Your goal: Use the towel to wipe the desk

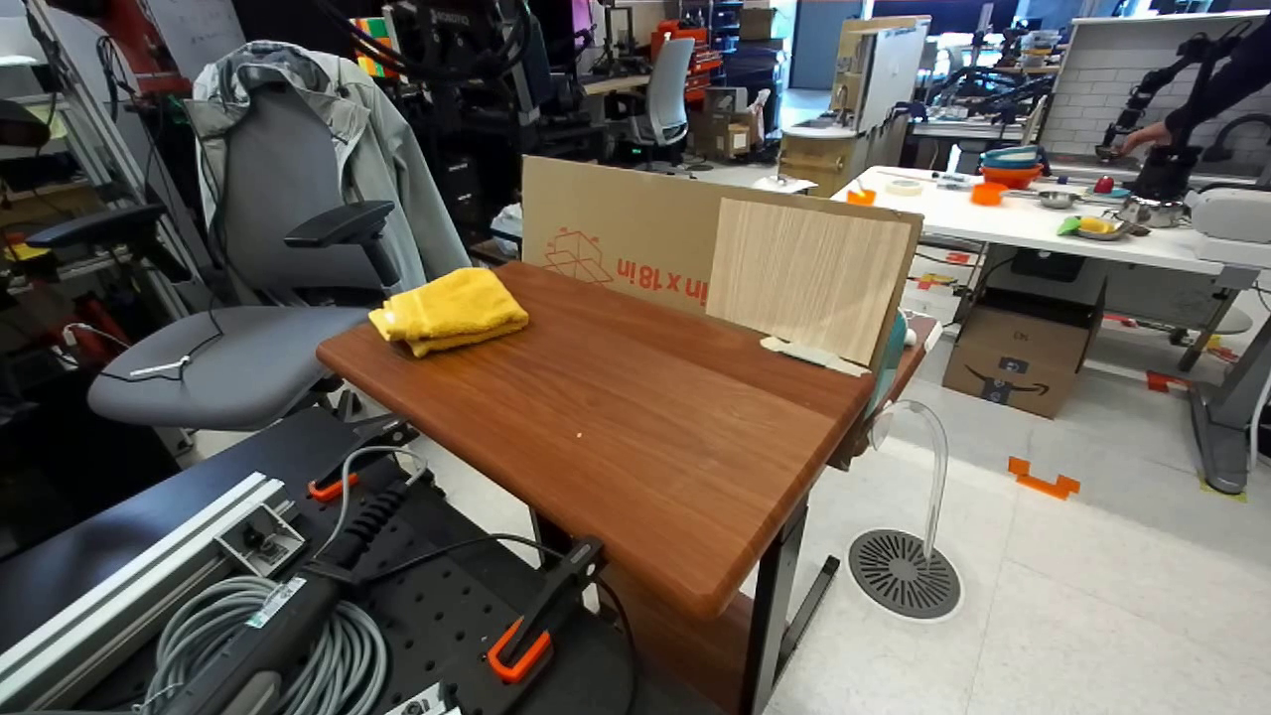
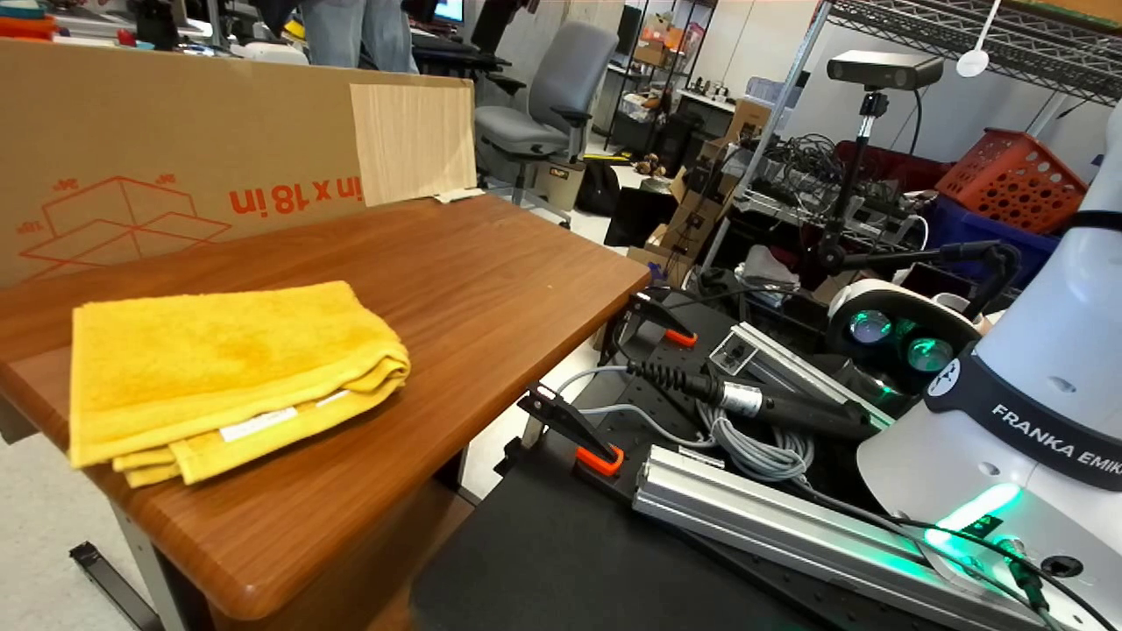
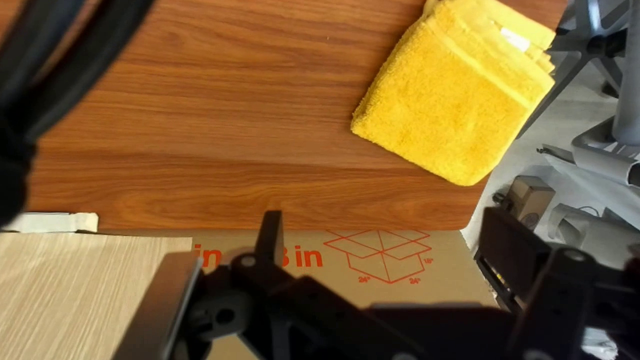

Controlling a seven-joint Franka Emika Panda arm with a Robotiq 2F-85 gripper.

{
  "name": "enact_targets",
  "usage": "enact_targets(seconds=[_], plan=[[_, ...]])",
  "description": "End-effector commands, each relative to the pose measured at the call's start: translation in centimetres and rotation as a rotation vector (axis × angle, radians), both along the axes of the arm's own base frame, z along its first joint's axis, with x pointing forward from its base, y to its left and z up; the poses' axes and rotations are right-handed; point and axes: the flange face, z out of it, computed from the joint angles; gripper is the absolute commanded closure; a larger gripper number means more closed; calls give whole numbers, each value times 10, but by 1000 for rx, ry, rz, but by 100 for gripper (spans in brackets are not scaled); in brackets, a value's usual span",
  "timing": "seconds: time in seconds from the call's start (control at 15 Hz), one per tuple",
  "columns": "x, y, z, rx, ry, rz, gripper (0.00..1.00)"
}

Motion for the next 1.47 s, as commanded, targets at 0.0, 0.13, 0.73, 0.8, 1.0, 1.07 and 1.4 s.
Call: enact_targets(seconds=[0.0,0.13,0.73,0.8,1.0,1.07,1.4], plan=[[5,44,-36,40,-14,-13,0],[3,78,-57,52,5,10,0],[14,155,-176,-40,148,24,0],[19,158,-189,-62,160,14,0],[36,169,-226,-102,195,-25,0],[41,173,-237,-109,205,-38,0],[55,164,-259,-144,252,-111,0]])
